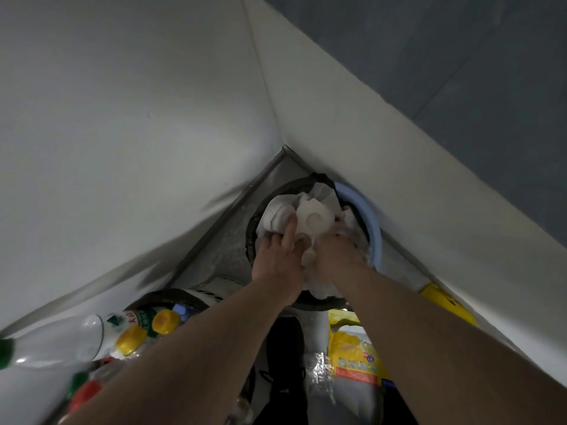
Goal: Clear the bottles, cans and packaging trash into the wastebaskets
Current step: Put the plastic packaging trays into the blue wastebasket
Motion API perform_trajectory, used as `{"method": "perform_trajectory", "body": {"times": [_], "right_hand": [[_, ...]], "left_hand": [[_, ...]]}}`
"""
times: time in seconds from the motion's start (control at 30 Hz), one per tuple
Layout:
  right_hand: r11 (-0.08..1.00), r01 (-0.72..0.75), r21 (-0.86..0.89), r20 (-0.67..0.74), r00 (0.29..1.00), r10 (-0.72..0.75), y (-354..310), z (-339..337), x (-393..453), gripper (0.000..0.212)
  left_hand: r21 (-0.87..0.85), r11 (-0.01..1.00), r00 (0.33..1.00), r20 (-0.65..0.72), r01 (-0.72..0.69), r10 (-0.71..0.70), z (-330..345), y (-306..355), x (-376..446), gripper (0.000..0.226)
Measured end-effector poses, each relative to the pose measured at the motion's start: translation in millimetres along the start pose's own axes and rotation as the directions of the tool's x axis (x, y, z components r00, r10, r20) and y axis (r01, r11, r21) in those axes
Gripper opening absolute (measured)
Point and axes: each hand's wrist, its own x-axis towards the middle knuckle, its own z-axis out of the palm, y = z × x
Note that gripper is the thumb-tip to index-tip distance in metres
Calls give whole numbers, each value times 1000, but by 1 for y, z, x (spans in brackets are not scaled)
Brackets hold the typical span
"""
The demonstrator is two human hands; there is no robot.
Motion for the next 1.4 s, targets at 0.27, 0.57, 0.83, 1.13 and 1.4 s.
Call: {"method": "perform_trajectory", "body": {"times": [0.27,0.57,0.83,1.13,1.4], "right_hand": [[887,451,-95,-230,857,-460,45,-16,-108,63],[912,392,-119,-256,876,-409,65,-14,-123,53],[909,416,8,-306,867,-394,62,-23,-166,75],[963,258,-78,-160,950,-267,153,-29,-272,76],[956,202,-213,-31,977,-213,252,-14,-344,77]], "left_hand": [[-23,1000,994,111,-14,17,-14,-2,2,78],[-154,983,992,-86,-99,87,-47,-8,-52,66],[-232,970,986,-167,-67,29,-55,-11,-105,62],[-370,928,988,-151,-37,-20,-66,42,-201,66],[-376,916,990,59,138,-125,-46,124,-288,79]]}}
